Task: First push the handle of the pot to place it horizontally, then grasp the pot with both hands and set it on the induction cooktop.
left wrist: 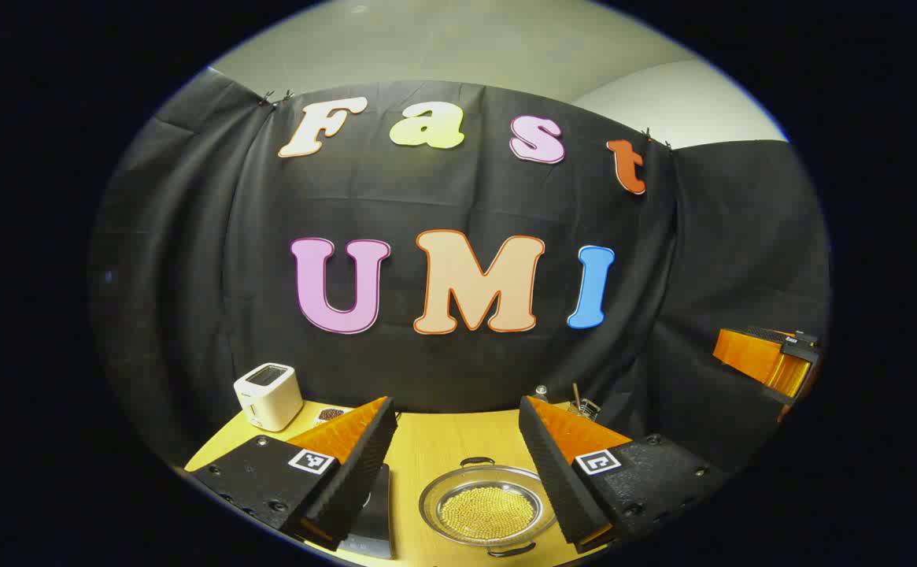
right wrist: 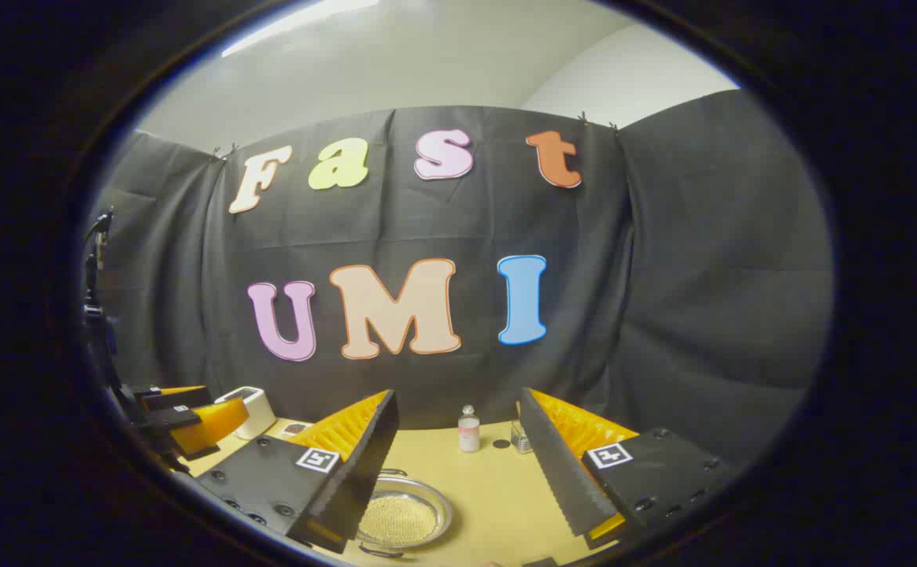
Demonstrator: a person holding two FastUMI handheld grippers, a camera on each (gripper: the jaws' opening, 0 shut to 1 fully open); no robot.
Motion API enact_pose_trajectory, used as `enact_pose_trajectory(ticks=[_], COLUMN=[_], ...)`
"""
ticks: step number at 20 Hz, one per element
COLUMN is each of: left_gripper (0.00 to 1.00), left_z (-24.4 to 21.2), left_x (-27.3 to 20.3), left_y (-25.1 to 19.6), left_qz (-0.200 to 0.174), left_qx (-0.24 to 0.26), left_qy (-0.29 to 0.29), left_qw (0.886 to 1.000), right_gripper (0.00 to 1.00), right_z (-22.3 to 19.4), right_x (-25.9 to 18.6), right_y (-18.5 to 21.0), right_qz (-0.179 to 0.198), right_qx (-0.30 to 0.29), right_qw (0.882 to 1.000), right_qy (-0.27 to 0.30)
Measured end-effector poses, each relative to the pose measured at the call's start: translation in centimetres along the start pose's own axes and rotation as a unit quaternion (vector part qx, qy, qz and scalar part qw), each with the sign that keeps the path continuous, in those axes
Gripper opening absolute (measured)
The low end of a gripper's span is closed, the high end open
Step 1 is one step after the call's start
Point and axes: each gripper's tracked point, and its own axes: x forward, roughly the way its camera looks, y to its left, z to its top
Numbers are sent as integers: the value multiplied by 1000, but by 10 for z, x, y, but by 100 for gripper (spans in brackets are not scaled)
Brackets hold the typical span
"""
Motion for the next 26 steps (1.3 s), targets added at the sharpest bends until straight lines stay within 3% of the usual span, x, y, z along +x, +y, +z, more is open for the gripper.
enact_pose_trajectory(ticks=[1,3,4,10,13,17,18,20,22,23,25,26], left_gripper=[92,96,92,96,92,95,92,95,92,92,96,92], left_z=[-2,1,1,1,-1,-4,-5,-8,-8,-7,-8,-7], left_x=[-1,-2,-3,-9,-5,-1,0,0,2,1,-1,-1], left_y=[1,5,6,7,-3,-24,-28,-33,-32,-30,-25,-23], left_qz=[4,11,16,26,14,-19,-26,-38,-43,-44,-44,-44], left_qx=[-2,-2,2,14,13,13,10,5,6,8,16,19], left_qy=[2,-1,-1,-4,1,3,4,8,9,9,10,9], left_qw=[1000,1000,1000,1000,1000,1000,1000,999,999,999,999,999], right_gripper=[98,93,93,93,93,93,98,98,98,93,93,93], right_z=[-1,-1,0,2,-2,-7,-7,-9,-9,-10,-9,-10], right_x=[0,2,3,2,-4,-20,-25,-32,-37,-38,-40,-41], right_y=[1,2,2,-5,-13,-24,-24,-23,-18,-16,-13,-11], right_qz=[2,8,10,12,0,-26,-30,-35,-35,-35,-37,-37], right_qx=[-1,-1,-1,-3,-12,-24,-24,-20,-14,-12,-11,-9], right_qw=[1000,1000,1000,1000,1000,999,999,999,999,999,999,999], right_qy=[2,2,2,0,6,15,18,21,22,22,22,21])
